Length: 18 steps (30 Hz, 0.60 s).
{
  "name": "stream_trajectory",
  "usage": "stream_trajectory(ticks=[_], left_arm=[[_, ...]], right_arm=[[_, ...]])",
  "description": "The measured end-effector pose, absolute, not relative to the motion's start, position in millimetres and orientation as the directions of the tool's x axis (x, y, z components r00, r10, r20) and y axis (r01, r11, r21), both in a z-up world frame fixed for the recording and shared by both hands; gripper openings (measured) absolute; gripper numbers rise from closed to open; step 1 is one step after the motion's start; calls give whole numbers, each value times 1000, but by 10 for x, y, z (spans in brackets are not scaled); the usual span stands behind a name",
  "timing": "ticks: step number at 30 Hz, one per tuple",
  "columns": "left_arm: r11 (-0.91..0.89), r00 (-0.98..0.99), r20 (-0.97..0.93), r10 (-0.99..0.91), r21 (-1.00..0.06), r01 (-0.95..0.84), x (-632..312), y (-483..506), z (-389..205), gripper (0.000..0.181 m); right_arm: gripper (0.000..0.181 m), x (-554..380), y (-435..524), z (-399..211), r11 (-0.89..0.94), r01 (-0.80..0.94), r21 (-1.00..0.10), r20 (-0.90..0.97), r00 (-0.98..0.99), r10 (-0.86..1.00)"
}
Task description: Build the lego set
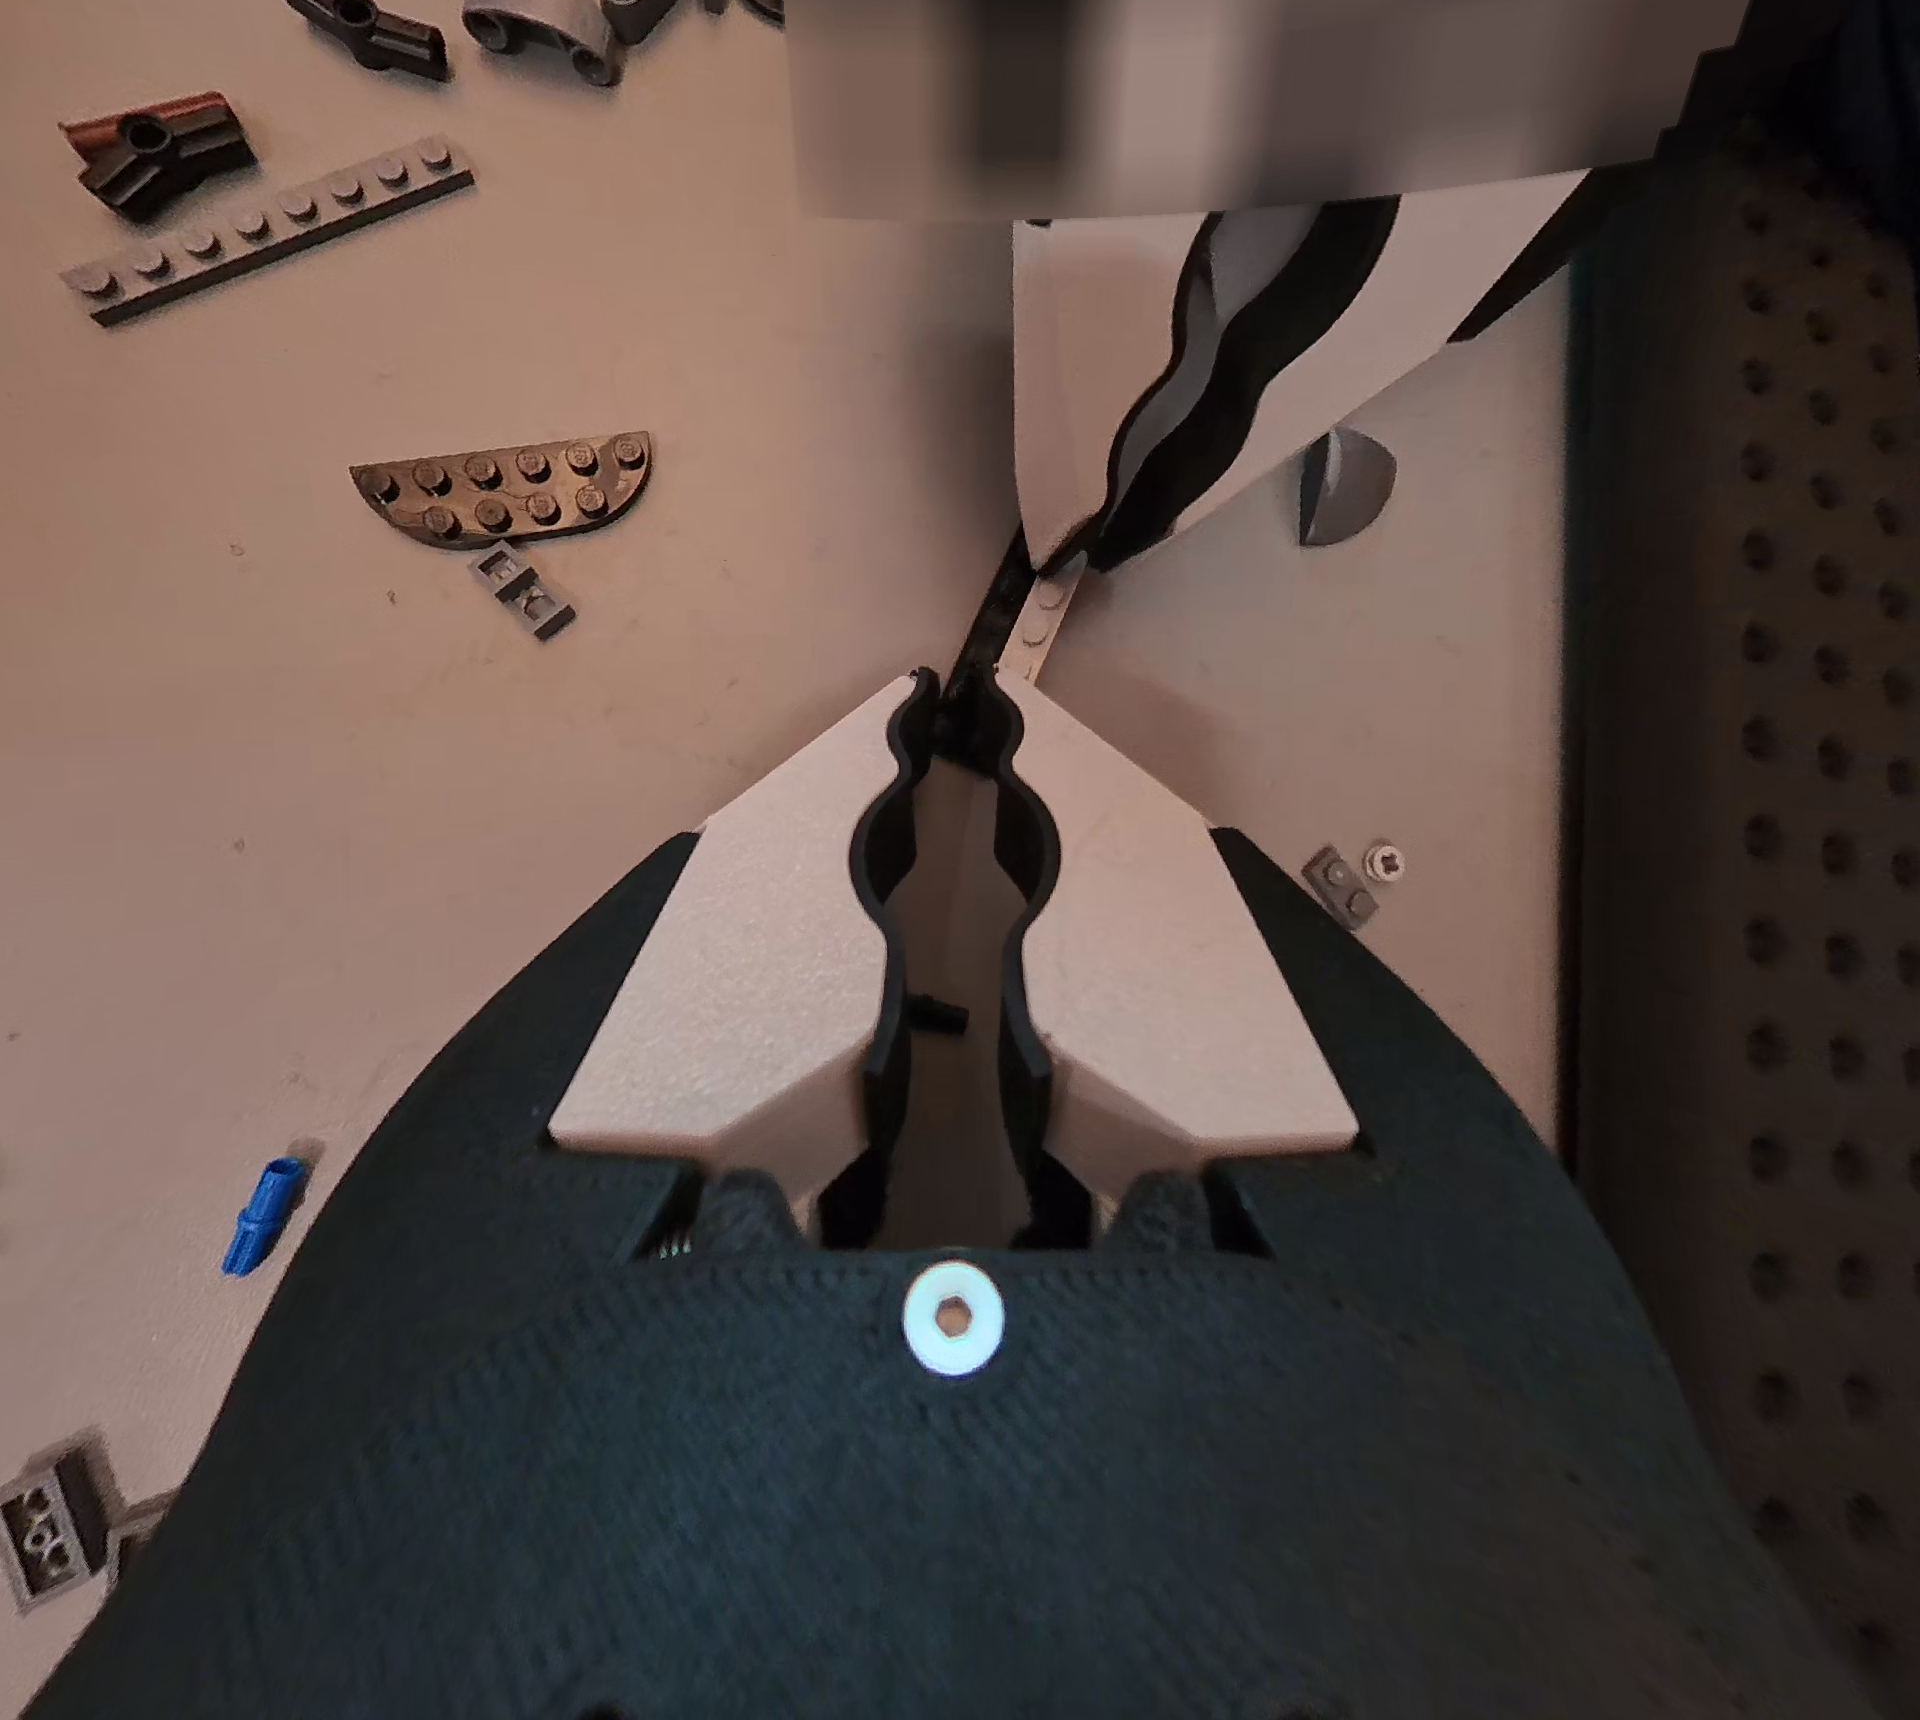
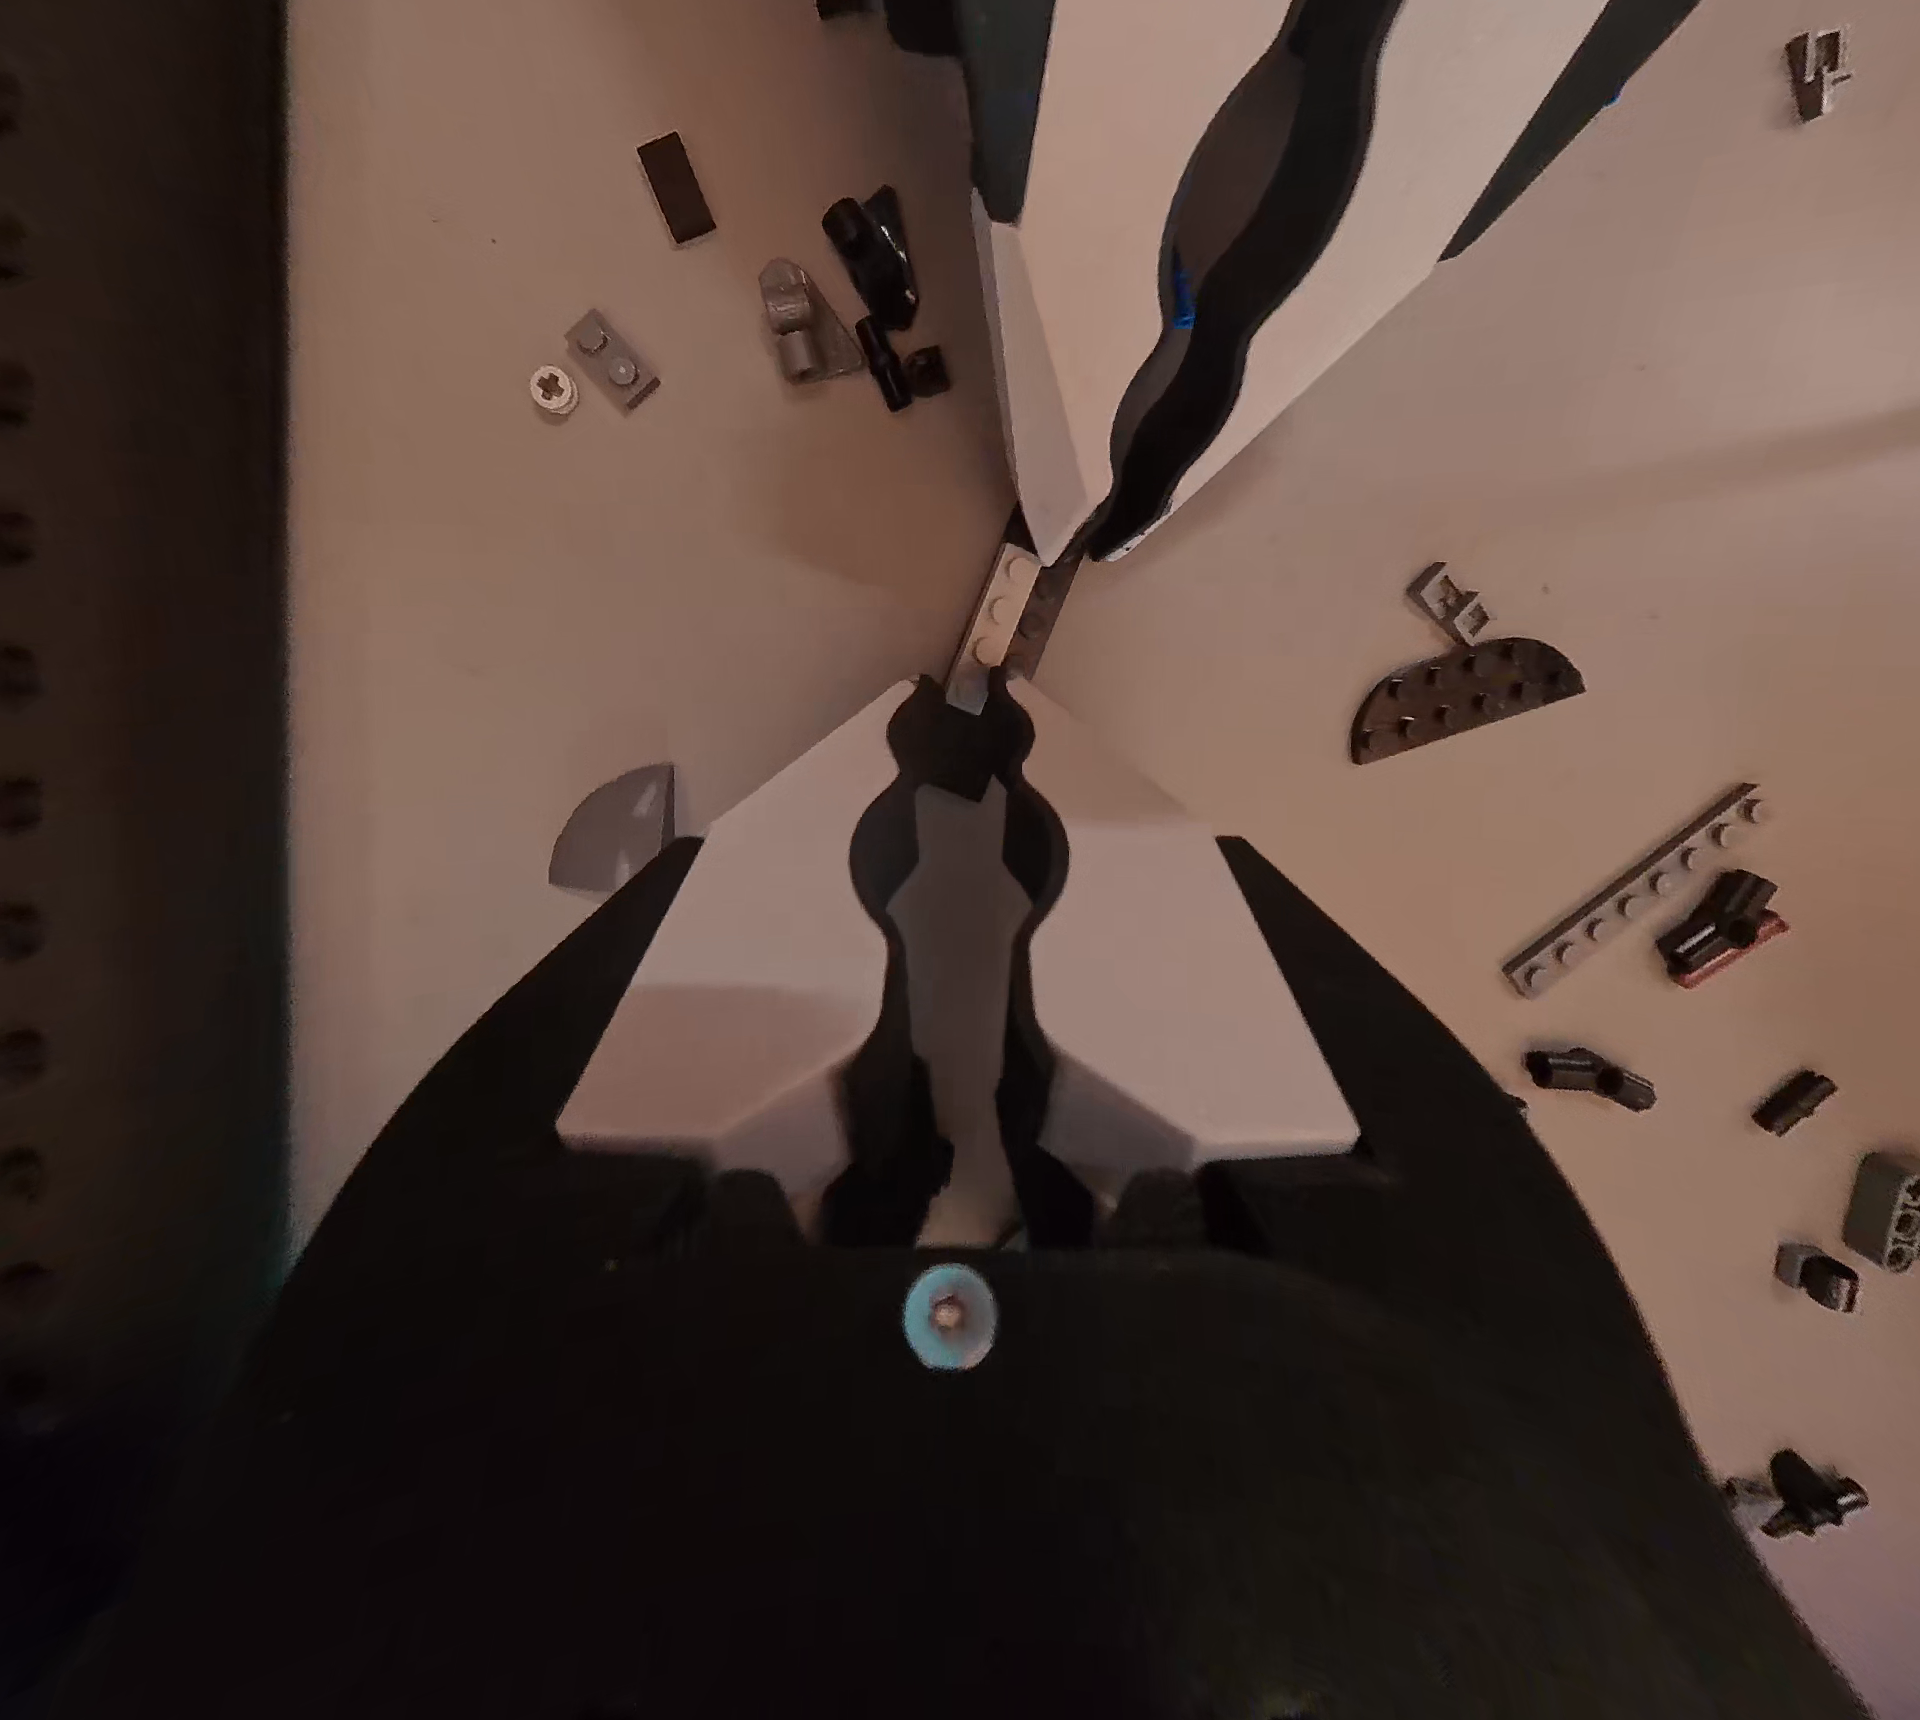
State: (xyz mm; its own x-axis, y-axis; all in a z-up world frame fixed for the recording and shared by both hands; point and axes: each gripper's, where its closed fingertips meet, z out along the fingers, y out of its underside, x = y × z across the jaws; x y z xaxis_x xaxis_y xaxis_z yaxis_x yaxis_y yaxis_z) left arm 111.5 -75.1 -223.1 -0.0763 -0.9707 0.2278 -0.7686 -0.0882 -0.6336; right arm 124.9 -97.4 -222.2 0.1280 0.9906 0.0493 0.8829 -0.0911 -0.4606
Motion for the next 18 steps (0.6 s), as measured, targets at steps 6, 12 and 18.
stream_trajectory(ticks=[6, 12, 18], left_arm=[[-49, -130, 219, -967, -660, -750, 1162, -850, -2176, 7], [-42, -129, 211, -969, -655, -755, 1172, -849, -2212, 7], [-24, -131, 187, -974, -655, -755, 1171, -851, -2213, 6]], right_arm=[[6, 1250, -978, -2217, -89, 872, -482, 64, 136, 989], [5, 1248, -977, -2218, -75, 877, -475, 87, 131, 987], [5, 1249, -976, -2221, -64, 884, -462, 122, 134, 983]])
